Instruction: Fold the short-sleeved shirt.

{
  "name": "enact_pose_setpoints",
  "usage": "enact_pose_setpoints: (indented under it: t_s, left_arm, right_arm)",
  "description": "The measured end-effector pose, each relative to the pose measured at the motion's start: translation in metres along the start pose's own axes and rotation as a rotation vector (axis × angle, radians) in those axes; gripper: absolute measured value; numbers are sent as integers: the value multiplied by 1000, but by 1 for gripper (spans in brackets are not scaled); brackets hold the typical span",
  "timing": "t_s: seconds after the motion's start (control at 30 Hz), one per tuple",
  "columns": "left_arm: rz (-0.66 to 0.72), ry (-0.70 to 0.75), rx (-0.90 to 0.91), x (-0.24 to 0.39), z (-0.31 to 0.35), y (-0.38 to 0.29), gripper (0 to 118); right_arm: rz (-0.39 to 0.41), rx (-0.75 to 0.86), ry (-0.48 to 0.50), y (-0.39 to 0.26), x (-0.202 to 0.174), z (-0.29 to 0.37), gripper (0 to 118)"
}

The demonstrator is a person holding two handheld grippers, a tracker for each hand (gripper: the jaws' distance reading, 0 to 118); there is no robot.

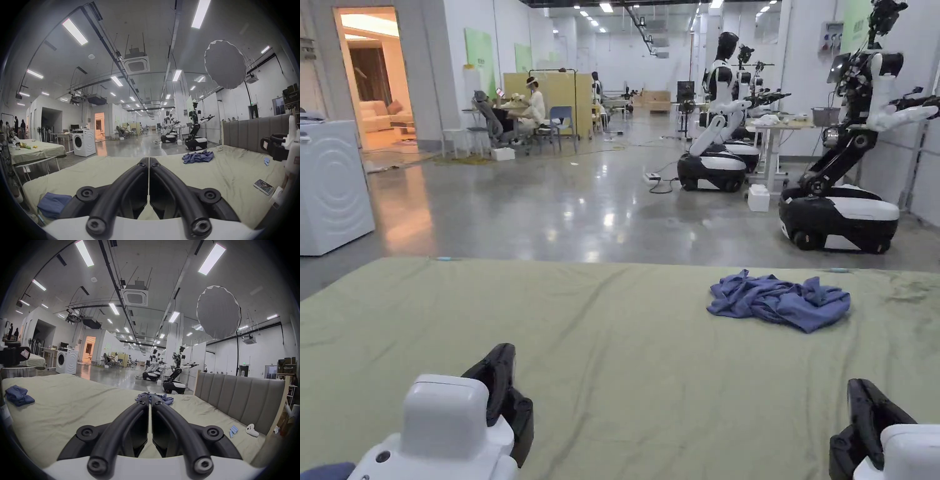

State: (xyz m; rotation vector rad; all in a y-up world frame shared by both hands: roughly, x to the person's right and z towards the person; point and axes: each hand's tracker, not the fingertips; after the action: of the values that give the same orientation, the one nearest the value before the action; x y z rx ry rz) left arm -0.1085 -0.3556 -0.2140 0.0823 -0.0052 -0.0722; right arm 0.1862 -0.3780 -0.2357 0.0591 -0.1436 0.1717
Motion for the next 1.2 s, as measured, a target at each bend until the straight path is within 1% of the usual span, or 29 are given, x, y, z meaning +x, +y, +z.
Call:
enact_pose_setpoints:
  t_s: [0.07, 0.2, 0.3, 0.53, 0.87, 1.2]
  left_arm:
    - [11, 0, 3, -1, 0, -2, 1]
    - [6, 1, 2, 1, 0, -3, 1]
    - [28, 4, 1, -1, -1, -4, 1]
    - [61, 24, -7, -6, 0, -3, 1]
    - [47, 36, -6, -6, -1, -3, 1]
    - [55, 34, -6, -9, 0, -2, 1]
  right_arm:
    - [11, -1, -9, -2, 3, 0, 5]
    - [-2, 2, -15, 0, 7, -1, 5]
    - [-5, 9, -22, 3, 8, -1, 5]
    - [3, 13, -12, 4, 6, 1, 5]
    - [-6, 13, 2, 5, 3, 3, 5]
    - [-21, 10, -5, 4, 5, 3, 5]
